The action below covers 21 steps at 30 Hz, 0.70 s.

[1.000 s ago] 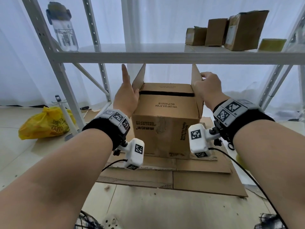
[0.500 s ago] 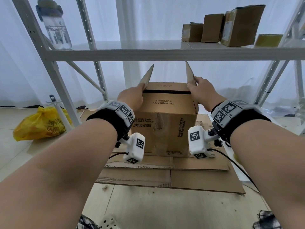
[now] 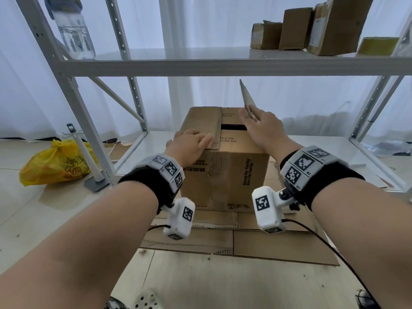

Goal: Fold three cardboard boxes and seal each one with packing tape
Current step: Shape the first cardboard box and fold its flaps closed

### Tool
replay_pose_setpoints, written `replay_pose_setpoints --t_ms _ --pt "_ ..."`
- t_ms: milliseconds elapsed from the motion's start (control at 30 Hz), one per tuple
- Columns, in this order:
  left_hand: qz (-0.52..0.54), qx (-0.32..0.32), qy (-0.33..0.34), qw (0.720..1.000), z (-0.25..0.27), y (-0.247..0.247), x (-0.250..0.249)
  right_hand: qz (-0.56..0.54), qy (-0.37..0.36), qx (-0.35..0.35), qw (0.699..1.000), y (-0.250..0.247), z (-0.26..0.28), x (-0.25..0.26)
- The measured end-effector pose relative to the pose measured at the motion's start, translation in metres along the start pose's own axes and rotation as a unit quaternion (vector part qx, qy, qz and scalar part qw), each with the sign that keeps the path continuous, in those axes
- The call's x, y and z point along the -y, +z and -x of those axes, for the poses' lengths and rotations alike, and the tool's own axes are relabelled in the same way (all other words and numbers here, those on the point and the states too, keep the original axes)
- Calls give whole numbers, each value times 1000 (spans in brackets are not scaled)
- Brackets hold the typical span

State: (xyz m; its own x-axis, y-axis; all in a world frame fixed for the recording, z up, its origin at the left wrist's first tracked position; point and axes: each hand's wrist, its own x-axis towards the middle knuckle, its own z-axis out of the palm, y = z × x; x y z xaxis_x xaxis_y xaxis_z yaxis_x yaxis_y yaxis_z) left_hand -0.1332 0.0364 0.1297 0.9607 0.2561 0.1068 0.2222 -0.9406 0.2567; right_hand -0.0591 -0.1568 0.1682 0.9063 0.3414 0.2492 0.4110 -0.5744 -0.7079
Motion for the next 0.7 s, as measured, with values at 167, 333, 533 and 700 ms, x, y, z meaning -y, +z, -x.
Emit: replay_pose_setpoints --t_ms 167,333,533,700 --pt "9 32 -12 999 -16 -5 2 117 4 105 988 23 3 -9" --pt "53 8 -16 998 -5 3 10 191 -31 151 969 24 -1 -19" --pt "36 15 -91 995 6 2 -1 47 27 106 993 13 8 -44" --pt "15 19 -114 993 6 -4 -18 27 29 77 996 12 13 -40"
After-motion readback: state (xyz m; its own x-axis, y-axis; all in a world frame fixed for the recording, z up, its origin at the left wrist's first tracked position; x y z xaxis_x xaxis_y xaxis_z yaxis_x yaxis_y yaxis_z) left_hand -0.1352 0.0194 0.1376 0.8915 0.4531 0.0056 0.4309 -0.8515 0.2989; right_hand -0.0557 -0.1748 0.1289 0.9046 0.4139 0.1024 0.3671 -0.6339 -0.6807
